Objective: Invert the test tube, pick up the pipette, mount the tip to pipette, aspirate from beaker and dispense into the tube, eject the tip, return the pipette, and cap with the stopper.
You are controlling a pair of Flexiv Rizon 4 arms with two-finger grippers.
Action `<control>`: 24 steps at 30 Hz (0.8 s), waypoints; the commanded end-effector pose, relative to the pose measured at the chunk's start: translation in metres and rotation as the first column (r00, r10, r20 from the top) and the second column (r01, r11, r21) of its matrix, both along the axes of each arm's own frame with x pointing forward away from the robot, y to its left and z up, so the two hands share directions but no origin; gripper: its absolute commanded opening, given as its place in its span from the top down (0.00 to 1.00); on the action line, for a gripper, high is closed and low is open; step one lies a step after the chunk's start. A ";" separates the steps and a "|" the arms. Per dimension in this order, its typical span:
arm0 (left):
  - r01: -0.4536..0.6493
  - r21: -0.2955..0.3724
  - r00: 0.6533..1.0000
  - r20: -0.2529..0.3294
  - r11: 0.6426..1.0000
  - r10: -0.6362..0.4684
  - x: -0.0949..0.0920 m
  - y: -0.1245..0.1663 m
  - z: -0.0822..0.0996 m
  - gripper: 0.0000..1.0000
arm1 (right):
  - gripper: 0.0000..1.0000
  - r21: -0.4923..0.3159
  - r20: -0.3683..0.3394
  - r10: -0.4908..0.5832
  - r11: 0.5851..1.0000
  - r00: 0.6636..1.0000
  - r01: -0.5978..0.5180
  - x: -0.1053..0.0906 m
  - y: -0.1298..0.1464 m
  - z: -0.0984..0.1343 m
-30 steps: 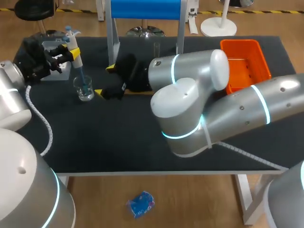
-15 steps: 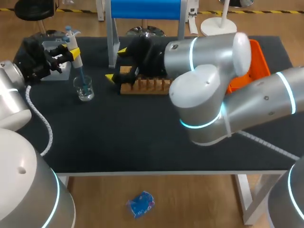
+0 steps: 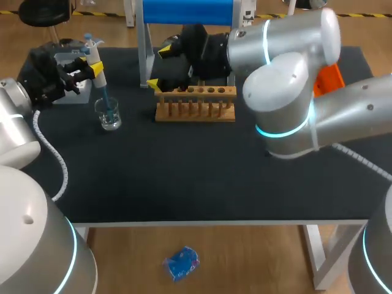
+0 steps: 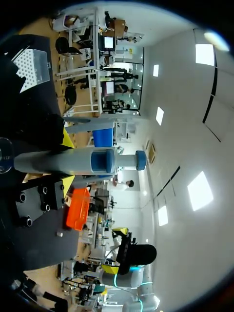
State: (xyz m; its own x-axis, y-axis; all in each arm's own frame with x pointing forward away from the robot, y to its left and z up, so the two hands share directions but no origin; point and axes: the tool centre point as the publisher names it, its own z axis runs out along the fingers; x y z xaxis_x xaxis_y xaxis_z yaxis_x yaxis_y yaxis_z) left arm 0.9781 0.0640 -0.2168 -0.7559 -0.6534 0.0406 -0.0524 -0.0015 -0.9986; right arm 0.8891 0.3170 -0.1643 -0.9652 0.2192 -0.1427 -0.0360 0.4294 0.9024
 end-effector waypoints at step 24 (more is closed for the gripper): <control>-0.001 -0.002 1.000 0.003 1.000 0.001 0.000 0.000 -0.001 1.00 | 0.00 0.042 -0.167 0.406 0.914 0.899 -0.405 0.038 0.061 0.039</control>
